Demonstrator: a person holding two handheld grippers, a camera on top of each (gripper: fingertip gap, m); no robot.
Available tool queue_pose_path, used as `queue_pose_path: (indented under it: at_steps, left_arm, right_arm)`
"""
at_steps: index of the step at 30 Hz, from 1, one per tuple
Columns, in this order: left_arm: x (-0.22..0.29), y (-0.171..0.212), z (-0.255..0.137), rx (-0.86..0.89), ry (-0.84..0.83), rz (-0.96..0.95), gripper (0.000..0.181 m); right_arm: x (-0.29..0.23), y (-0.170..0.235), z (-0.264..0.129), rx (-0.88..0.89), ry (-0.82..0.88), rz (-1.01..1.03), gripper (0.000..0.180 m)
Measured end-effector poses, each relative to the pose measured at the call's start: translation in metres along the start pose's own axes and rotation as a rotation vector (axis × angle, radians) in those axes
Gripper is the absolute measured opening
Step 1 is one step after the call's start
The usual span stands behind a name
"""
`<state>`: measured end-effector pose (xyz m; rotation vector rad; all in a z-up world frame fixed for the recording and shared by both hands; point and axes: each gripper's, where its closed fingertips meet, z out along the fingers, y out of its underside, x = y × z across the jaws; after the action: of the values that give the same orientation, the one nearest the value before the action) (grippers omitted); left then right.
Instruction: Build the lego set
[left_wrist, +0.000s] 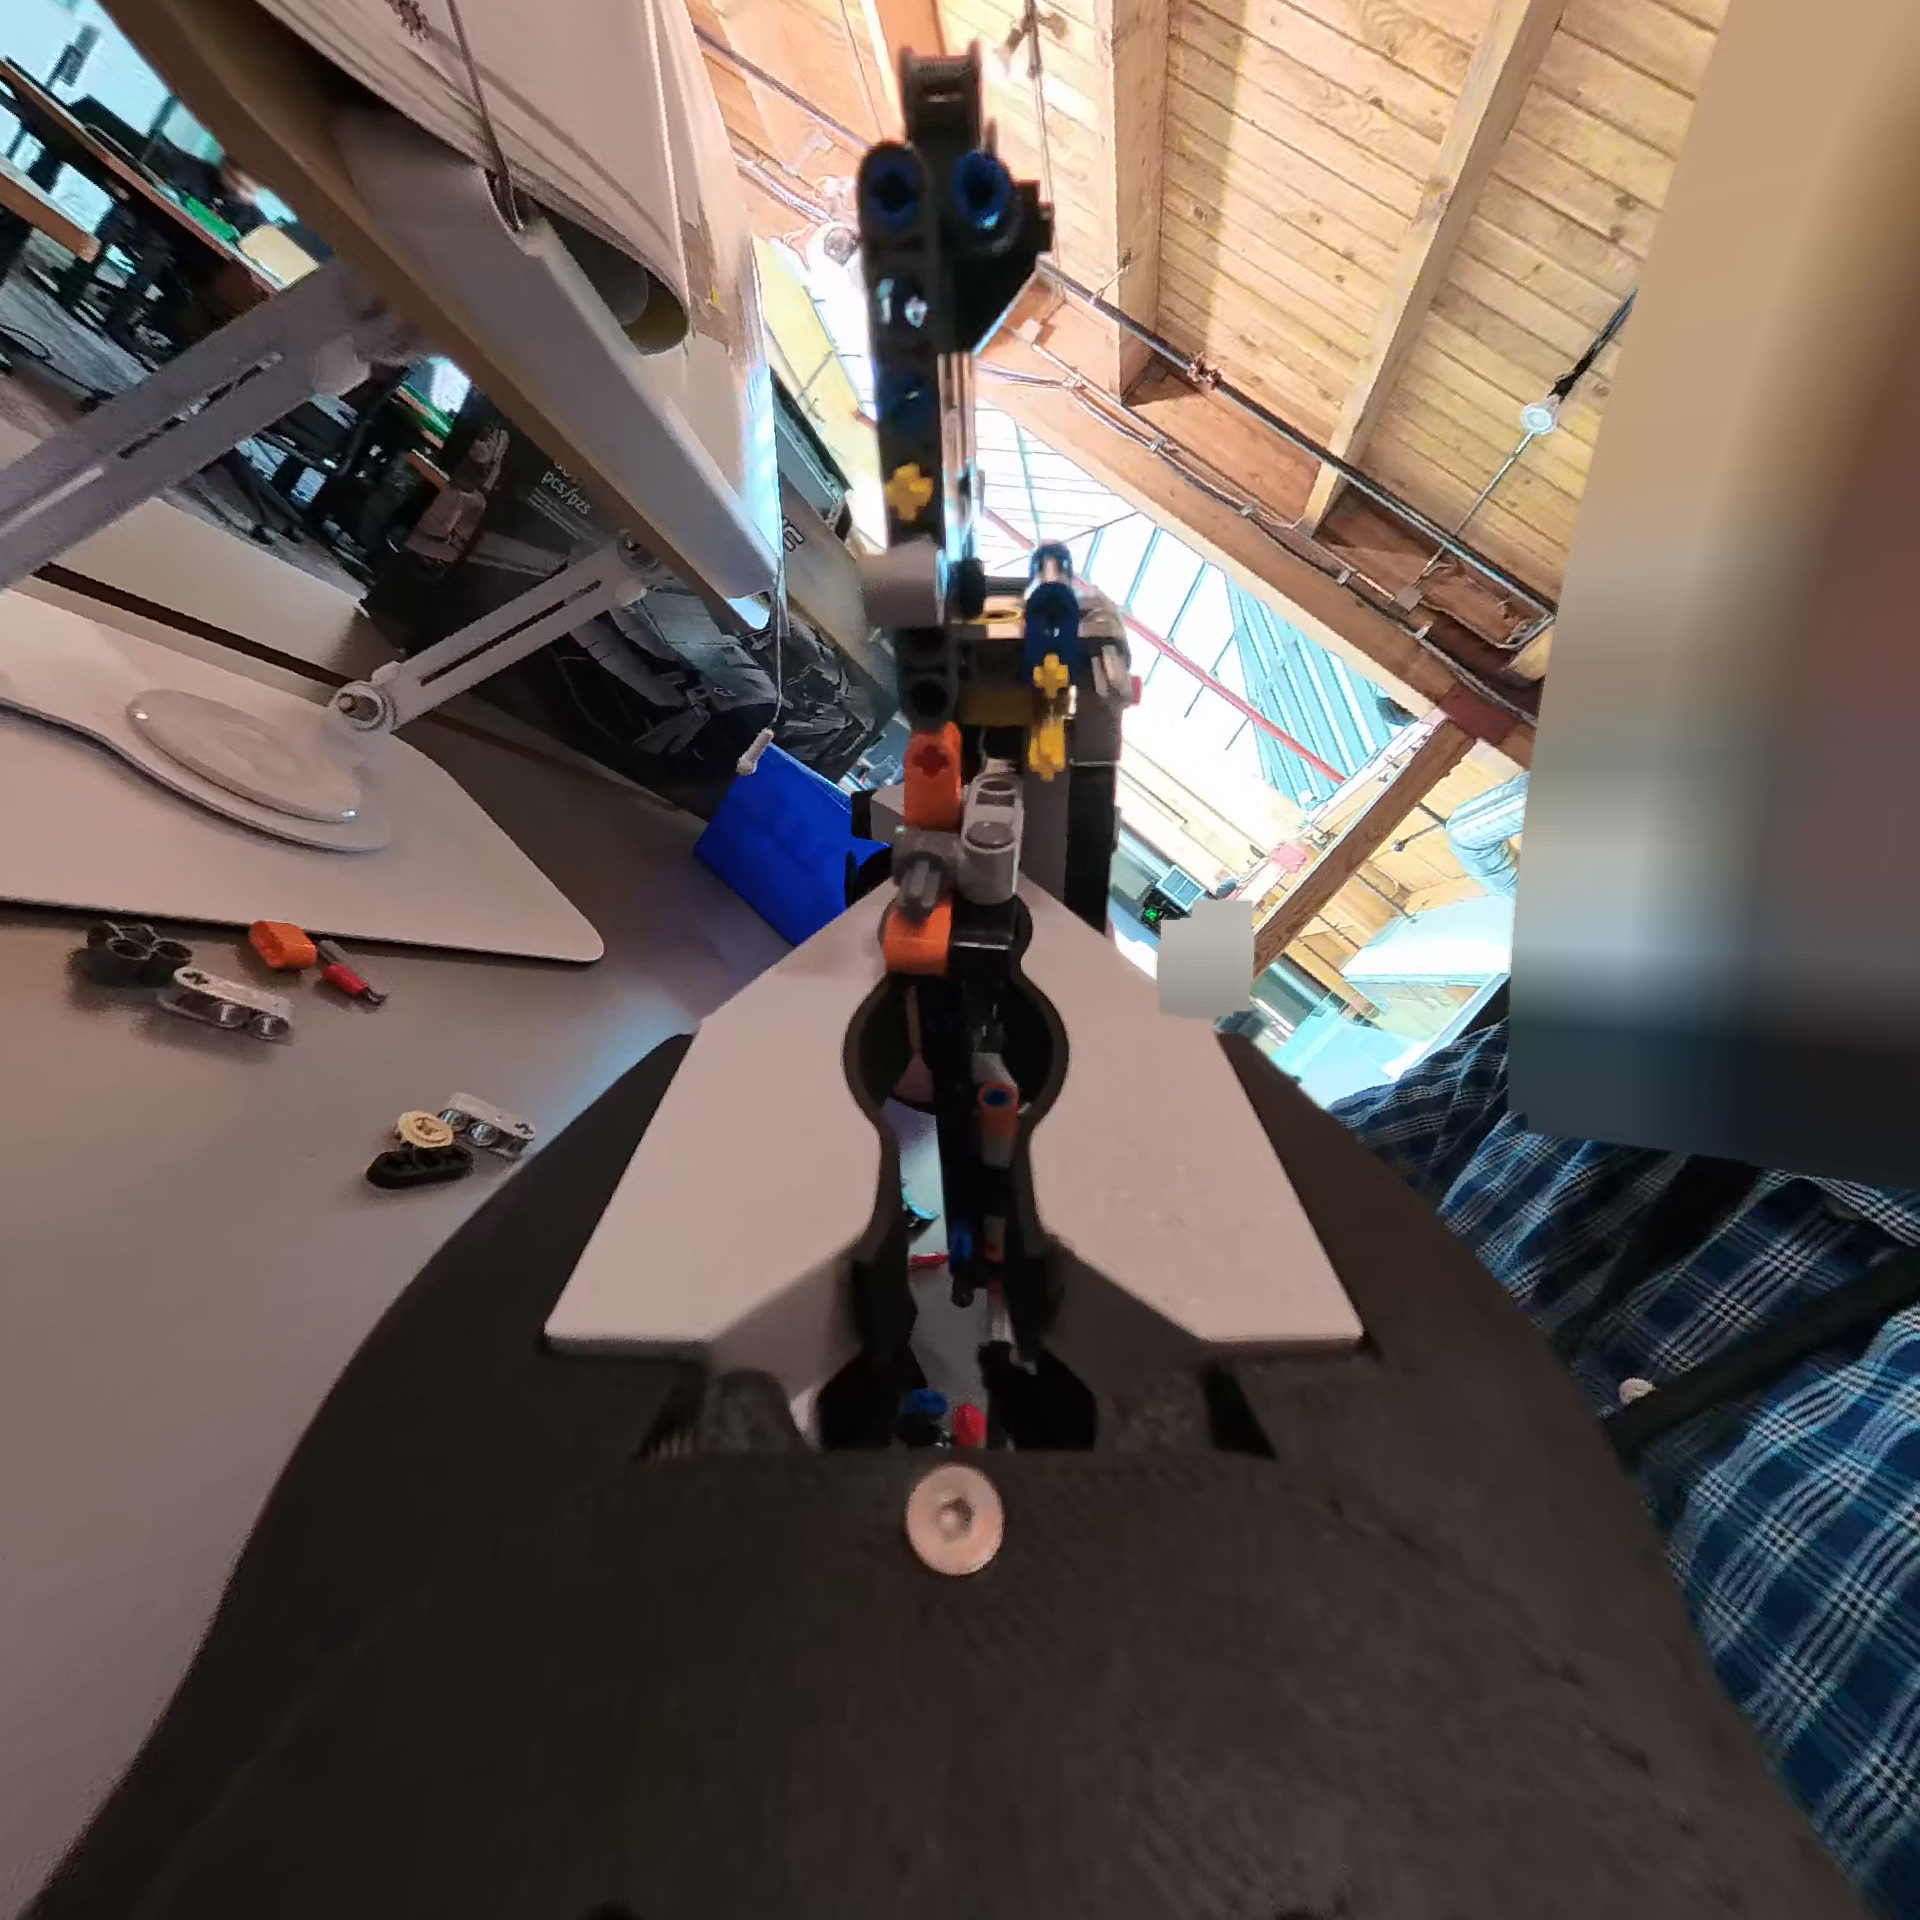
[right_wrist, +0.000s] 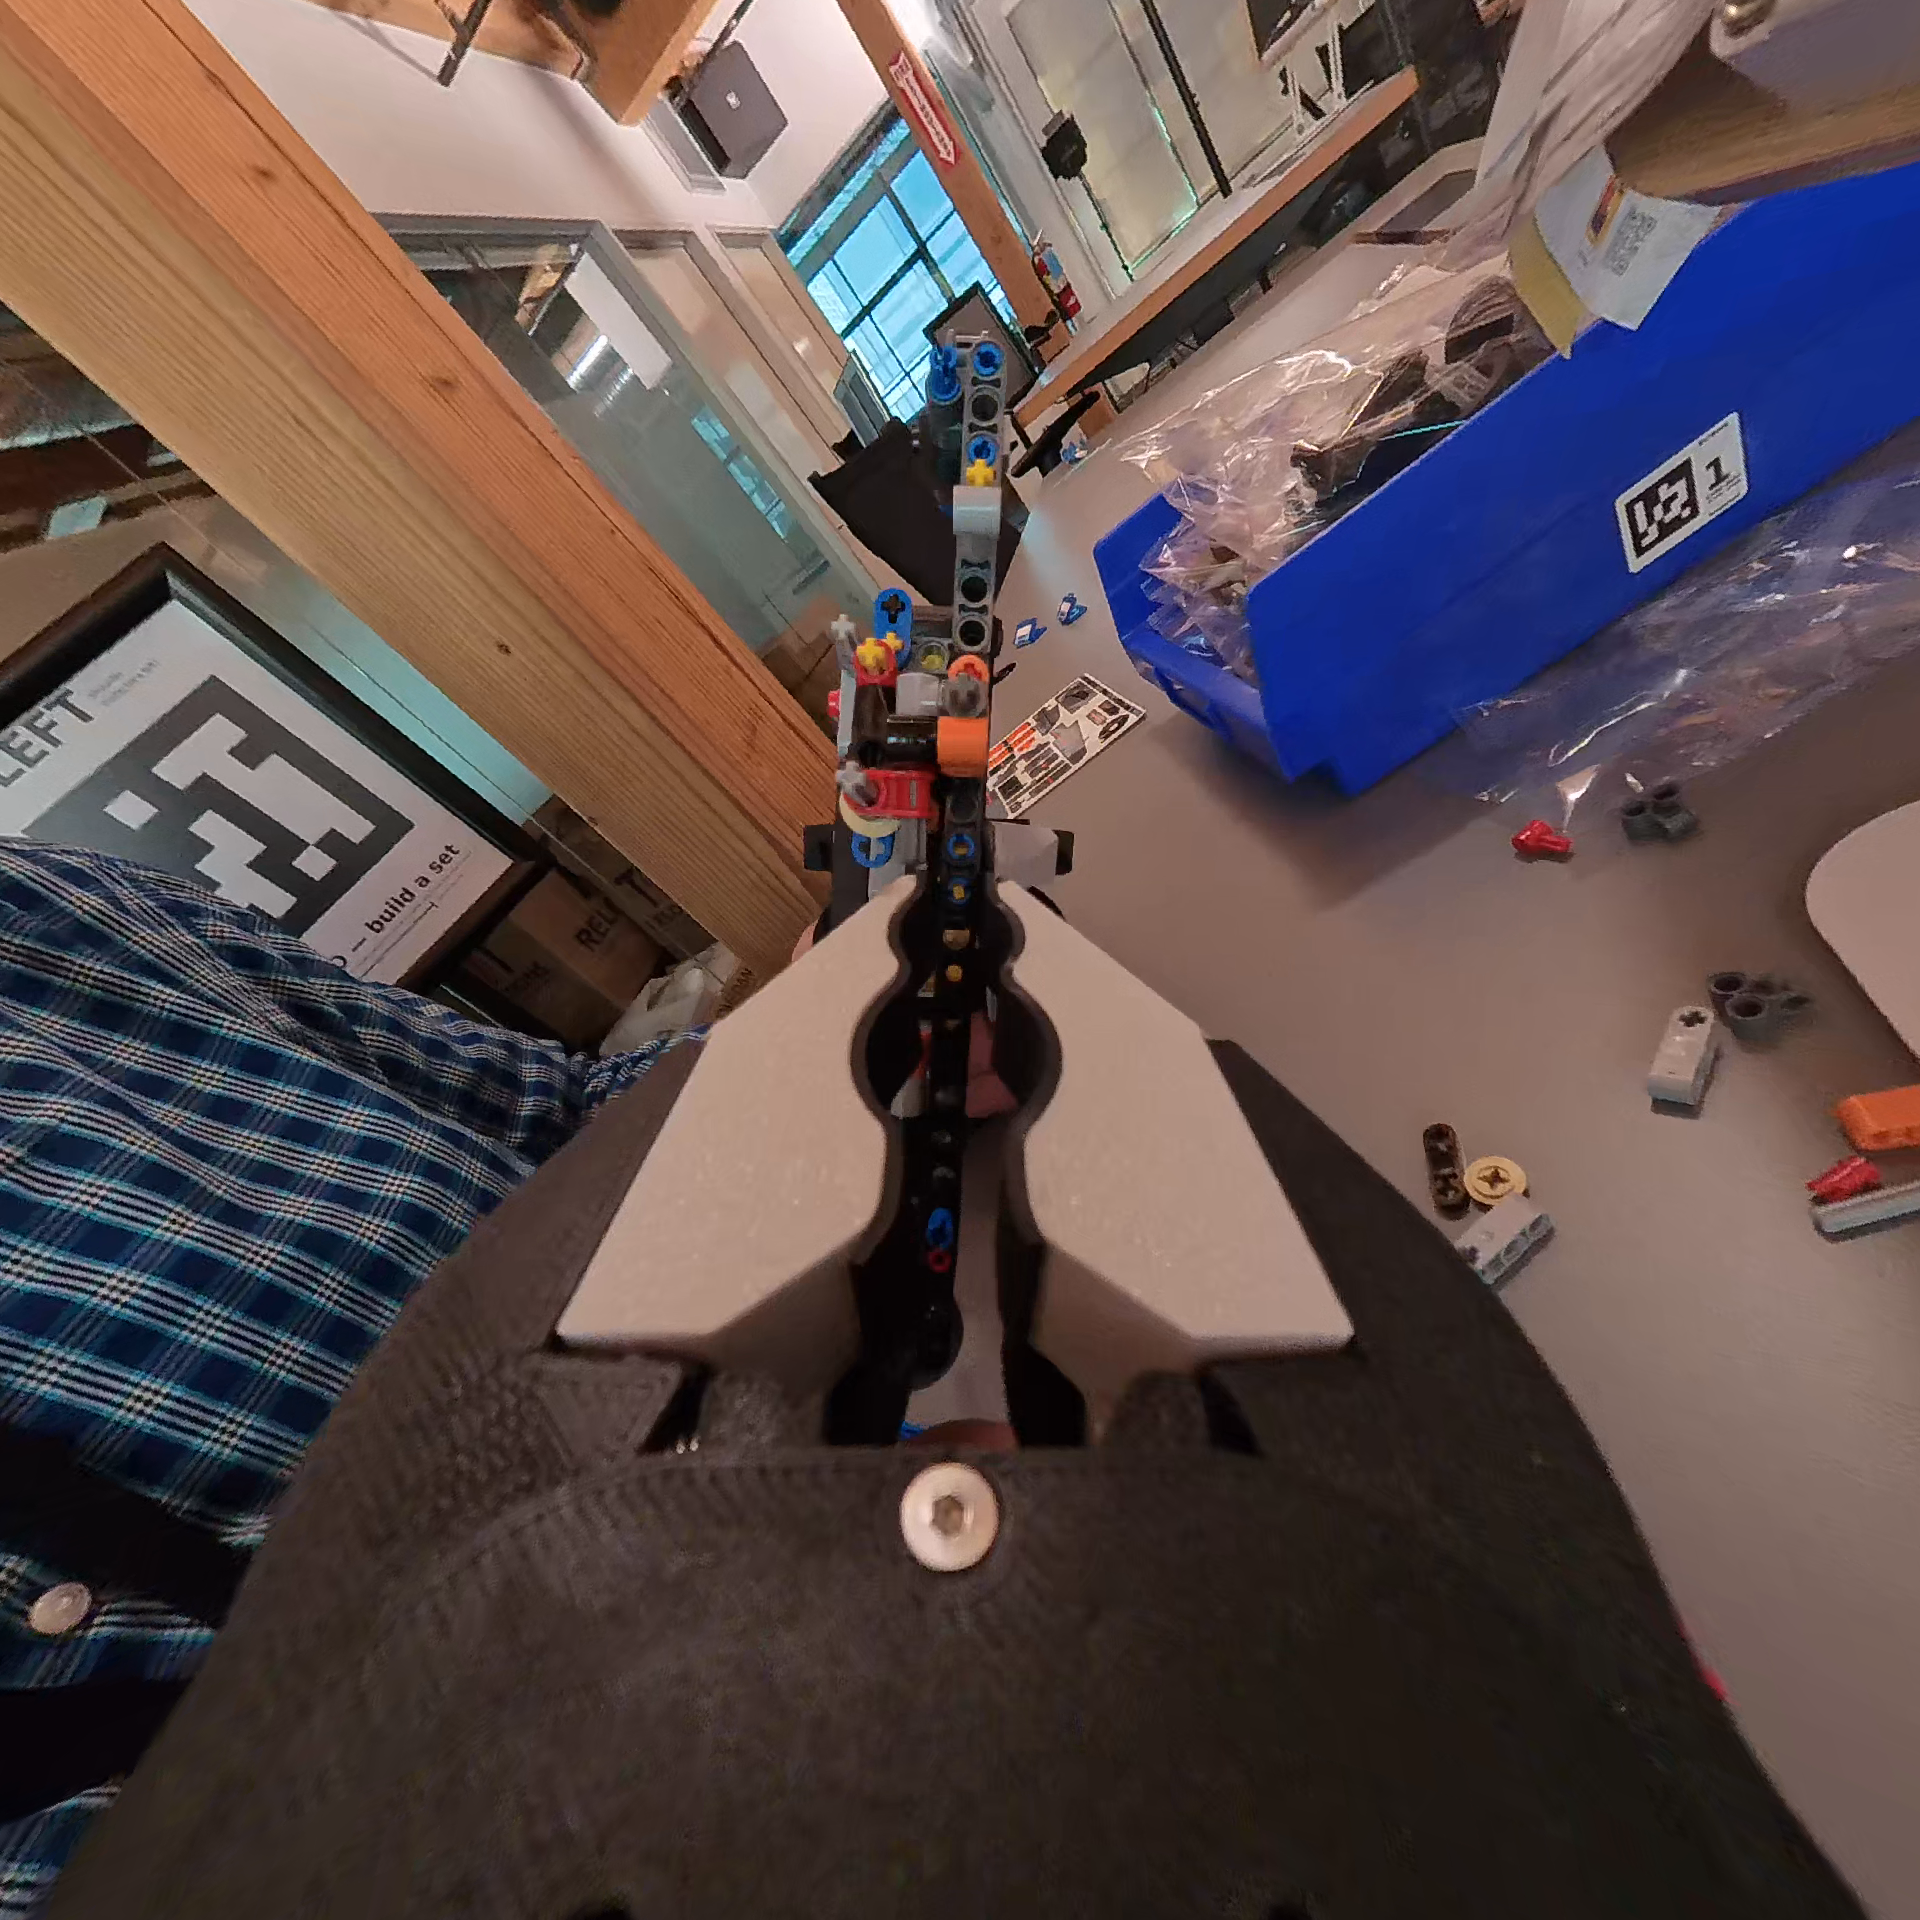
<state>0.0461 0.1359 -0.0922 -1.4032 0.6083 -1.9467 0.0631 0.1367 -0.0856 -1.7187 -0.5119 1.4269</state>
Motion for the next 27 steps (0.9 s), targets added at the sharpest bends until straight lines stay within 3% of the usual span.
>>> queue_pose_path:
  at_steps: [9,21,22,24,25,27]
  left_arm:
    - [0.0,0.0,-0.005,-0.01,-0.021,0.042,0.007]
    - [0.002,0.003,-0.006,-0.047,-0.018,0.066,0.007]
    - [0.0,-0.002,-0.01,-0.017,-0.023,0.052,0.007]
    - [-0.008,-0.032,-0.042,0.132,-0.042,0.008,0.006]
    - [-0.012,-0.034,-0.048,0.119,-0.079,0.039,0.007]
    - [-0.015,-0.02,-0.037,0.028,-0.105,0.078,0.006]
  right_arm:
    - [-0.001,0.001,0.002,0.059,0.077,-0.075,0.004]
    - [-0.003,0.003,0.0,0.065,0.01,-0.018,0.004]
    - [0.0,-0.002,-0.004,0.093,0.017,-0.009,0.005]
    - [0.02,-0.037,-0.049,0.269,0.078,0.038,0.004]
    - [0.025,-0.035,-0.056,0.233,0.146,-0.025,0.004]
    - [0.016,-0.013,-0.034,0.14,0.128,-0.057,0.004]
